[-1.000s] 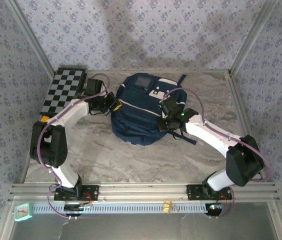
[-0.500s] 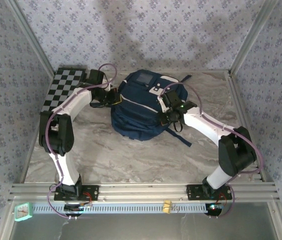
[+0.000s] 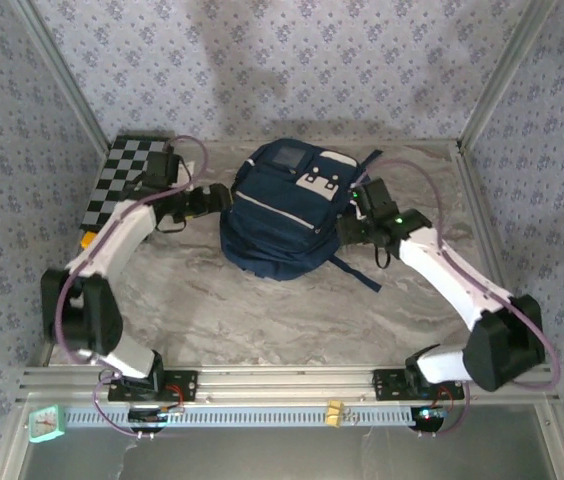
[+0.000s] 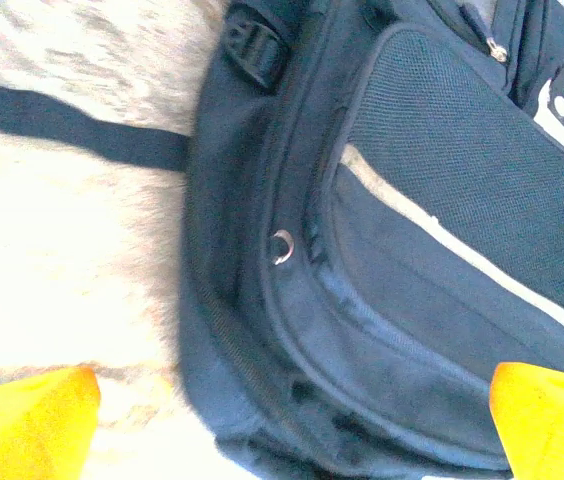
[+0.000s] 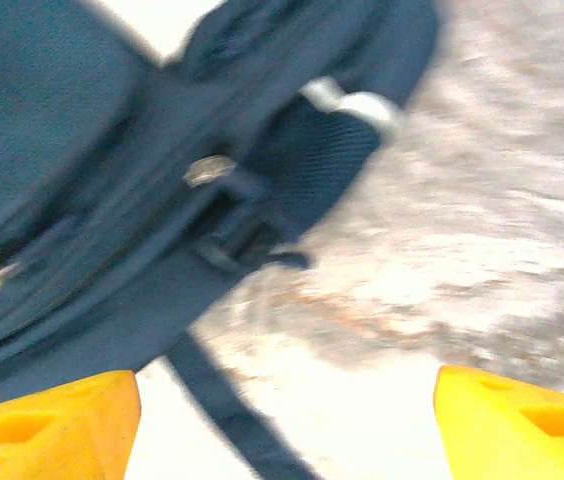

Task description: Pack the student bag

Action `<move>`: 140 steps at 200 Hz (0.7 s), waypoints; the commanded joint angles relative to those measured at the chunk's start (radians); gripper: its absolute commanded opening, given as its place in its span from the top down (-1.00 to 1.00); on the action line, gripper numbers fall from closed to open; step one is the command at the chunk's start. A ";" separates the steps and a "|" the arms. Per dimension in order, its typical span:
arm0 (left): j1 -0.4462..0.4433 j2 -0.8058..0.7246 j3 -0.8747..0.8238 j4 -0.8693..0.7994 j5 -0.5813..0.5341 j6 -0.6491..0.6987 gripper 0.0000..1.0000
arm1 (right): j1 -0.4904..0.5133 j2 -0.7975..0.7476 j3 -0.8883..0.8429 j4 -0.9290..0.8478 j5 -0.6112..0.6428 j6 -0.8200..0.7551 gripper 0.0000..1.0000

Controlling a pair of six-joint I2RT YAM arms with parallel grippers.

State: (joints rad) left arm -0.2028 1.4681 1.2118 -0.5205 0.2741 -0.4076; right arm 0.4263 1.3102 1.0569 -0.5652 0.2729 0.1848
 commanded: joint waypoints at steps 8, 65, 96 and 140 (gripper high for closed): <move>0.018 -0.189 -0.165 0.061 -0.429 -0.030 -1.00 | -0.126 -0.123 -0.206 0.233 0.308 0.053 -0.71; 0.181 -0.215 -0.580 0.634 -0.751 0.200 -1.00 | -0.410 -0.095 -0.591 0.865 0.213 -0.003 -1.00; 0.184 -0.128 -0.724 0.983 -0.667 0.273 -1.00 | -0.437 0.010 -0.637 1.071 0.053 -0.099 -1.00; 0.184 -0.018 -0.788 1.241 -0.442 0.382 -1.00 | -0.435 0.230 -0.681 1.426 -0.206 -0.231 -1.00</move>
State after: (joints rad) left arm -0.0196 1.4139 0.4400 0.4473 -0.3115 -0.1188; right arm -0.0181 1.4189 0.4065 0.5602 0.2317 0.0586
